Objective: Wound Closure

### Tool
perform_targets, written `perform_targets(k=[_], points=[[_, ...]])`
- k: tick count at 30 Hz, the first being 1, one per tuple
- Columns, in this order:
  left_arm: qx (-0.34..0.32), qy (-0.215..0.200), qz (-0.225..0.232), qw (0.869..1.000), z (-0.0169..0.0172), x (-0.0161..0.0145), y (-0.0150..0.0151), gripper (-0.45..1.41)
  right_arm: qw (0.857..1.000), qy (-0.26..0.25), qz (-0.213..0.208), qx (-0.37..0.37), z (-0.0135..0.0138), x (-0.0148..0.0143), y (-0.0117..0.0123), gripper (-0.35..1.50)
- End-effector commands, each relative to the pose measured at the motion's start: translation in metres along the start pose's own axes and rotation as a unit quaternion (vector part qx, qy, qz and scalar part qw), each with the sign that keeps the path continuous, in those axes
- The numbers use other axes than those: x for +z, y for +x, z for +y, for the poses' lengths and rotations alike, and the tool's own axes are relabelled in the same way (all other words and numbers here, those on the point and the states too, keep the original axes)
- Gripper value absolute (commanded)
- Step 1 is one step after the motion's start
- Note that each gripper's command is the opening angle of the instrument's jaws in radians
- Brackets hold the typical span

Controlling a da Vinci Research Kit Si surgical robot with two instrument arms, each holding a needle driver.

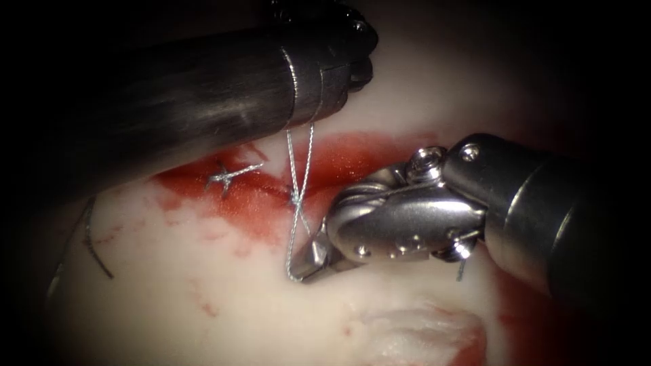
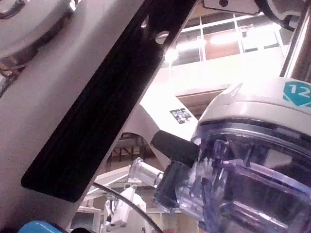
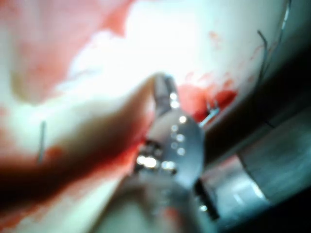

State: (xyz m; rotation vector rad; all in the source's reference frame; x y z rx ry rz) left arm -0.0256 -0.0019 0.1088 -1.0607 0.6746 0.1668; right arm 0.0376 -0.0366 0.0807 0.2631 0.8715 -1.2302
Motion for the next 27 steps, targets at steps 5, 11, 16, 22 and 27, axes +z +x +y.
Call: perform_targets(k=[5,11,16,22,27], points=[[-0.004,0.001,0.004,1.000,0.0015,0.0008,-0.0004,-0.45,1.000,-0.001,-0.003,-0.015,0.0008,-0.0001,-0.0005,-0.35],[-0.003,0.001,0.007,1.000,0.0014,0.0008,-0.0007,-0.45,0.995,0.052,-0.044,-0.076,0.0007,0.0000,-0.0001,-0.35],[0.001,0.007,0.005,1.000,0.0012,0.0006,-0.0007,-0.45,0.984,0.104,-0.070,-0.126,0.0012,-0.0003,0.0004,-0.35],[-0.033,0.041,-0.037,0.998,0.0009,0.0004,0.0005,-0.45,0.982,0.106,-0.090,-0.131,0.0015,-0.0011,0.0009,-0.18],[-0.232,0.187,-0.160,0.941,0.0024,-0.0017,0.0078,-0.45,0.988,0.033,-0.131,0.072,0.0023,-0.0041,0.0010,0.17]])
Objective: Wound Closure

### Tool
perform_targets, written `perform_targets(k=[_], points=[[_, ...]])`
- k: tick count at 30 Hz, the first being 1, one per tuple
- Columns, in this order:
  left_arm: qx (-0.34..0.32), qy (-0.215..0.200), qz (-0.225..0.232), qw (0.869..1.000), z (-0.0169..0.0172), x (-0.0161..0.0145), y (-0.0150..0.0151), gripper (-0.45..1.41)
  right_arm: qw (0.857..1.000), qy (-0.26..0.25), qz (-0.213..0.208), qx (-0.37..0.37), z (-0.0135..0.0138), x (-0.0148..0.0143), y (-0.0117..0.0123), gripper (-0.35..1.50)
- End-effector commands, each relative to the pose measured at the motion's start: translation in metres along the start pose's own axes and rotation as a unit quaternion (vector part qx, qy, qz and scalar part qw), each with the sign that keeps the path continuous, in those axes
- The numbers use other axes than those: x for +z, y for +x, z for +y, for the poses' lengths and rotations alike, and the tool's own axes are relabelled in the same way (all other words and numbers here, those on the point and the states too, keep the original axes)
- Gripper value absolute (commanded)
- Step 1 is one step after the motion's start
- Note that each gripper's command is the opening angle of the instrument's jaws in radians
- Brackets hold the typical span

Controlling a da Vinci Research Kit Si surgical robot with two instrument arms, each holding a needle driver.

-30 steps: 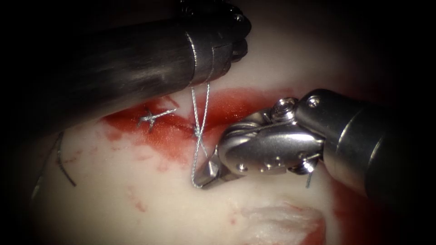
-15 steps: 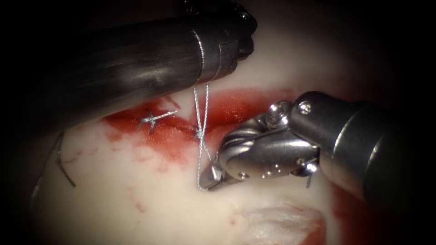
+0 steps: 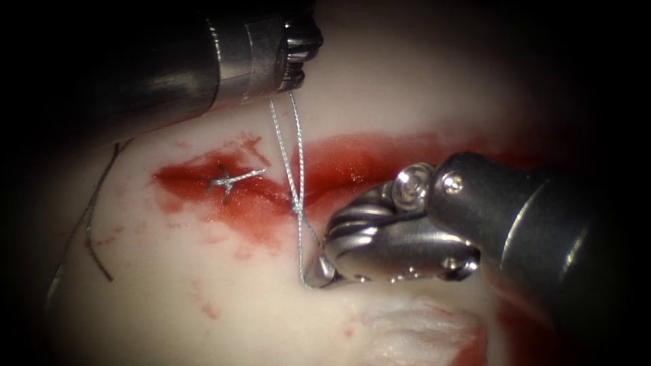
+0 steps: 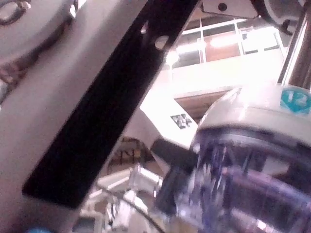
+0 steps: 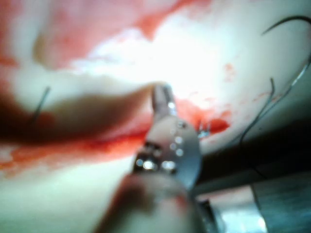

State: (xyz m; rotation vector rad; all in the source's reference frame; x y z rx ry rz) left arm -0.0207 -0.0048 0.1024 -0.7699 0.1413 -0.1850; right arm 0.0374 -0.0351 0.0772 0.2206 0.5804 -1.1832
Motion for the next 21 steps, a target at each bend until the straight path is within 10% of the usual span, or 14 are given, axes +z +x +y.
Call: perform_targets(k=[1,6,7,9,13,18,21], points=[[-0.041,0.014,-0.019,0.999,0.0016,-0.0004,0.0000,-0.45,0.998,-0.023,-0.010,0.064,0.0010,-0.0014,-0.0005,0.05],[-0.181,0.100,-0.081,0.975,0.0032,-0.0036,0.0027,-0.45,0.954,-0.043,0.000,0.296,0.0017,-0.0048,-0.0012,0.00],[-0.279,0.169,-0.100,0.940,0.0035,-0.0052,0.0043,-0.45,0.900,-0.060,0.007,0.432,0.0021,-0.0072,-0.0019,0.27],[-0.300,0.181,-0.112,0.930,0.0034,-0.0056,0.0047,-0.45,0.886,-0.072,0.007,0.458,0.0021,-0.0078,-0.0020,0.26],[-0.364,0.232,-0.153,0.889,0.0024,-0.0066,0.0068,-0.45,0.824,-0.135,-0.008,0.551,0.0017,-0.0094,-0.0025,0.89],[-0.405,0.270,-0.181,0.855,0.0004,-0.0070,0.0085,-0.45,0.778,-0.170,0.015,0.605,0.0017,-0.0091,-0.0019,0.96],[-0.429,0.299,-0.199,0.829,0.0001,-0.0069,0.0089,-0.45,0.680,-0.229,0.078,0.693,0.0024,-0.0076,-0.0013,0.94]])
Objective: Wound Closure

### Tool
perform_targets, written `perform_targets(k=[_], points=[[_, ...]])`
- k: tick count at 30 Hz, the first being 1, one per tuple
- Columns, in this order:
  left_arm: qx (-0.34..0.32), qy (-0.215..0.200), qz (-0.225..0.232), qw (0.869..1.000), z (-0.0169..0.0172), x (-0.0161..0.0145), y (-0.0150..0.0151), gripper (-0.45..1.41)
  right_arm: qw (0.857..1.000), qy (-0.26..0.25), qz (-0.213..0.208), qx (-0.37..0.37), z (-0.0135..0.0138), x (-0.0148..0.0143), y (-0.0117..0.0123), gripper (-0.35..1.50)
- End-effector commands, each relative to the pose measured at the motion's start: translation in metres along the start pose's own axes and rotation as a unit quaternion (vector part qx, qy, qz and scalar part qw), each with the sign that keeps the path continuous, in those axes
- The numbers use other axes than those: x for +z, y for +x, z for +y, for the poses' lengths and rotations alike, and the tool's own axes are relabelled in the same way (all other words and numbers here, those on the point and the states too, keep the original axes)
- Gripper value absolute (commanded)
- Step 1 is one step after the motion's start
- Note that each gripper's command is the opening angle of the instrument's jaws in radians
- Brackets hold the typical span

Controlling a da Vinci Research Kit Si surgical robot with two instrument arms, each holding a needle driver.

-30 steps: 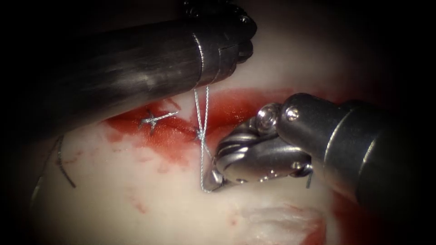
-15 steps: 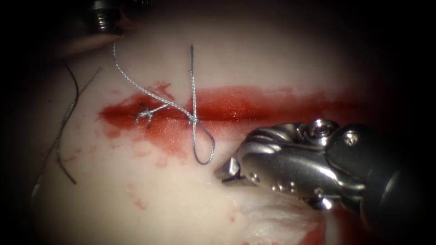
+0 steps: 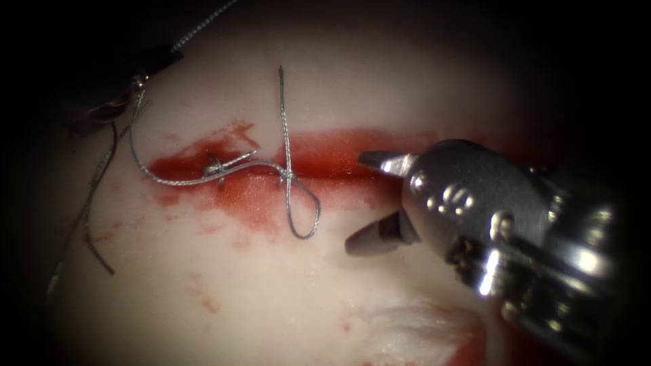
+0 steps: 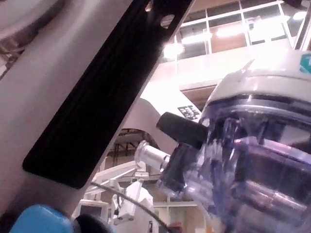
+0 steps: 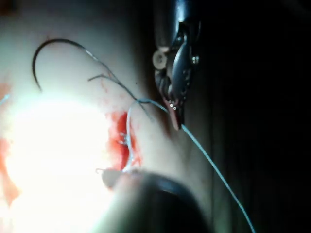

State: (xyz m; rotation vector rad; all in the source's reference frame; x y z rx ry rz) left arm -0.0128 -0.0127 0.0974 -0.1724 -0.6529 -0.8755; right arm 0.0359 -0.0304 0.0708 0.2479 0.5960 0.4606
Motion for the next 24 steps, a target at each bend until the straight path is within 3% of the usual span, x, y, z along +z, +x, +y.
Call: perform_targets(k=[1,4,5,7,10,11,15,17,19,24], points=[[-0.008,0.013,-0.006,1.000,0.0006,0.0002,-0.0016,-0.45,0.999,-0.005,0.028,0.037,0.0002,0.0012,0.0007,0.93],[-0.032,0.038,-0.021,0.999,0.0008,-0.0002,-0.0024,-0.45,0.990,0.007,0.089,0.111,-0.0006,0.0026,0.0002,0.91],[-0.032,0.040,-0.025,0.998,0.0009,-0.0004,-0.0027,-0.45,0.982,0.044,0.120,0.139,-0.0013,0.0040,-0.0001,0.86],[-0.036,0.036,-0.024,0.998,0.0007,-0.0004,-0.0028,-0.45,0.978,0.078,0.125,0.149,-0.0019,0.0052,-0.0003,0.15],[-0.033,0.036,-0.025,0.998,0.0006,-0.0004,-0.0027,-0.45,0.976,0.090,0.125,0.152,-0.0024,0.0066,-0.0004,0.27],[-0.035,0.036,-0.025,0.998,0.0006,-0.0003,-0.0026,-0.45,0.975,0.086,0.124,0.162,-0.0027,0.0079,-0.0005,0.39],[-0.036,0.033,-0.025,0.998,0.0007,-0.0002,-0.0024,-0.45,0.973,0.072,0.125,0.182,-0.0026,0.0109,-0.0006,0.44],[-0.036,0.033,-0.026,0.998,0.0007,-0.0002,-0.0023,-0.45,0.972,0.070,0.123,0.185,-0.0023,0.0115,-0.0007,0.51],[-0.035,0.031,-0.026,0.999,0.0006,-0.0001,-0.0023,-0.45,0.974,0.067,0.124,0.178,-0.0017,0.0116,-0.0008,0.69],[-0.034,0.027,-0.026,0.999,0.0003,0.0001,-0.0020,-0.45,0.974,0.036,0.129,0.183,-0.0011,0.0109,-0.0013,0.69]])
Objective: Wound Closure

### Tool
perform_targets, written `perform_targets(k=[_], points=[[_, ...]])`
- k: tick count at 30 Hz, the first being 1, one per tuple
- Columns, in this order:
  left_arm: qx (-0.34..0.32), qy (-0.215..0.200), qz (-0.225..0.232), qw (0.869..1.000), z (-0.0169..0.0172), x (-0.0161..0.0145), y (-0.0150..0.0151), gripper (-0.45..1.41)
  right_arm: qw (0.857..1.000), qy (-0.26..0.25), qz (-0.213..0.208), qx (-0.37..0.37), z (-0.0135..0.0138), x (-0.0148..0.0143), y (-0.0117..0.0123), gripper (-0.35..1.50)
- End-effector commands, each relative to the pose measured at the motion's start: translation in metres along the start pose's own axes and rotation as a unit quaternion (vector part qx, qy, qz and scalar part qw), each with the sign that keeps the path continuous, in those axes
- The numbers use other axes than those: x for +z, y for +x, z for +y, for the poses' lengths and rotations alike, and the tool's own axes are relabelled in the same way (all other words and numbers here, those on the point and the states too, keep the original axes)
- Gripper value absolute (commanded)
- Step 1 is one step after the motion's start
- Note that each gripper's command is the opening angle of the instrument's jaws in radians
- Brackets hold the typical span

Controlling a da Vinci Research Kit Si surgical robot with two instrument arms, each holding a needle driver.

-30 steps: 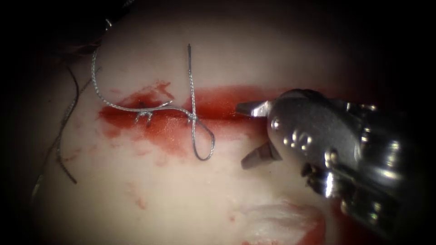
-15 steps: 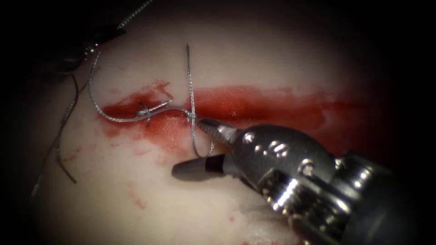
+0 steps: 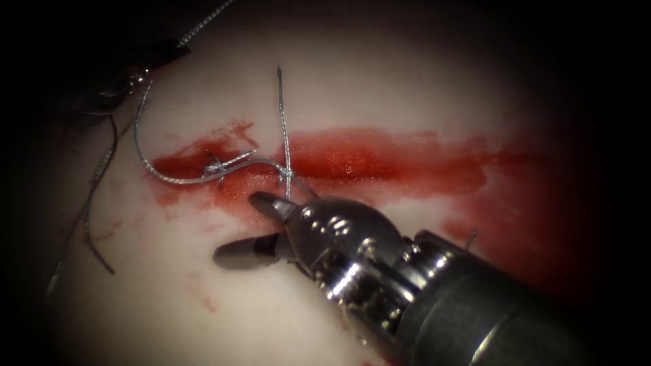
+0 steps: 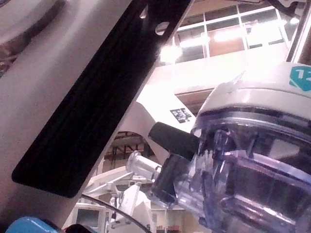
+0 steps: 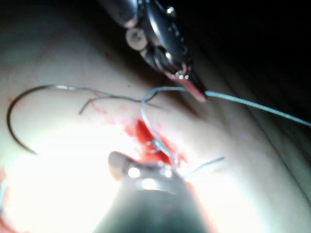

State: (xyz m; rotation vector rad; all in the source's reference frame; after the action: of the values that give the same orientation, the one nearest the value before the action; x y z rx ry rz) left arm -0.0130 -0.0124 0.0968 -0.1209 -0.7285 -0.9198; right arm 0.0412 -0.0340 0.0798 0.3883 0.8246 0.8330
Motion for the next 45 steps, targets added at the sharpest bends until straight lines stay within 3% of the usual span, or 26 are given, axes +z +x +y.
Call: perform_targets(k=[1,3,5,7,15,24,25,30,32,33,35,38,39,40,43,45], points=[[0.001,-0.002,-0.006,1.000,0.0002,0.0005,-0.0012,-0.45,1.000,-0.022,0.001,0.001,0.0006,0.0001,0.0009,0.71],[0.001,-0.003,-0.006,1.000,0.0001,0.0006,-0.0011,-0.45,0.999,-0.047,-0.011,0.007,0.0009,-0.0002,0.0009,0.71],[0.001,-0.002,-0.006,1.000,0.0002,0.0005,-0.0012,-0.45,0.996,-0.077,-0.032,0.015,0.0013,-0.0007,0.0006,0.57],[-0.002,-0.002,-0.006,1.000,0.0002,0.0006,-0.0012,-0.45,0.994,-0.100,-0.046,0.022,0.0015,-0.0009,0.0004,0.59],[-0.001,-0.001,-0.006,1.000,0.0002,0.0005,-0.0012,-0.45,0.991,-0.124,-0.037,0.039,0.0020,-0.0010,0.0003,0.57],[-0.004,-0.002,-0.003,1.000,0.0002,0.0006,-0.0011,-0.45,0.988,-0.144,-0.032,0.049,0.0031,0.0005,-0.0004,0.39],[-0.004,-0.002,-0.004,1.000,0.0001,0.0006,-0.0011,-0.45,0.987,-0.145,-0.032,0.053,0.0032,0.0007,-0.0003,-0.28],[-0.004,-0.004,-0.004,1.000,0.0001,0.0006,-0.0010,-0.45,0.991,-0.111,-0.048,0.056,0.0034,-0.0005,0.0000,-0.35],[-0.004,-0.005,-0.003,1.000,0.0001,0.0006,-0.0009,-0.45,0.994,-0.094,-0.058,0.016,0.0034,-0.0008,0.0002,-0.35],[-0.004,-0.005,-0.003,1.000,0.0001,0.0006,-0.0009,-0.45,0.995,-0.041,-0.083,-0.037,0.0035,-0.0011,0.0001,-0.35],[-0.003,-0.004,-0.003,1.000,0.0002,0.0006,-0.0010,-0.45,0.989,0.009,-0.107,-0.100,0.0035,-0.0015,-0.0002,-0.35],[-0.003,-0.007,-0.003,1.000,0.0002,0.0006,-0.0010,-0.45,0.937,0.094,-0.181,-0.283,0.0041,-0.0022,-0.0009,-0.35],[-0.003,-0.007,-0.003,1.000,0.0002,0.0005,-0.0009,-0.45,0.871,0.157,-0.216,-0.412,0.0044,-0.0024,-0.0009,-0.35],[-0.003,-0.008,-0.003,1.000,0.0002,0.0005,-0.0009,-0.45,0.821,0.204,-0.238,-0.477,0.0045,-0.0025,-0.0009,-0.35],[-0.009,-0.009,-0.003,1.000,0.0002,0.0005,-0.0010,-0.45,0.736,0.255,-0.278,-0.562,0.0045,-0.0026,-0.0009,-0.35],[-0.010,-0.009,-0.002,1.000,0.0002,0.0005,-0.0010,-0.45,0.691,0.280,-0.286,-0.602,0.0045,-0.0026,-0.0009,-0.35]])
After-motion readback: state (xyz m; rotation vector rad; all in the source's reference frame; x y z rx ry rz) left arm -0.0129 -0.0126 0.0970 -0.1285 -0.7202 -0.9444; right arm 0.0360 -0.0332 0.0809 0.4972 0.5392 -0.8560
